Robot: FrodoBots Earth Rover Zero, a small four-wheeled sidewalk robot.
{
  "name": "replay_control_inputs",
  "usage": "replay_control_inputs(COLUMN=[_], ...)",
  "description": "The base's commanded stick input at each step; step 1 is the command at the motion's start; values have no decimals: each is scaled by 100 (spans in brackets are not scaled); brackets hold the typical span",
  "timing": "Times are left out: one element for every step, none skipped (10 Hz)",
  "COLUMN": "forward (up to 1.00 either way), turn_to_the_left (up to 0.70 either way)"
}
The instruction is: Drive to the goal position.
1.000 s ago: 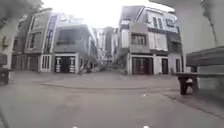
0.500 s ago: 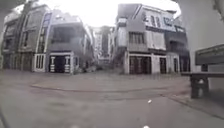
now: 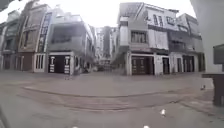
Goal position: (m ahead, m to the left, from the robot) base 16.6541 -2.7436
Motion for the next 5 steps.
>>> replay_control_inputs(forward=[100,100,100,100,100], turn_to_the_left=[5,5,5,5,5])
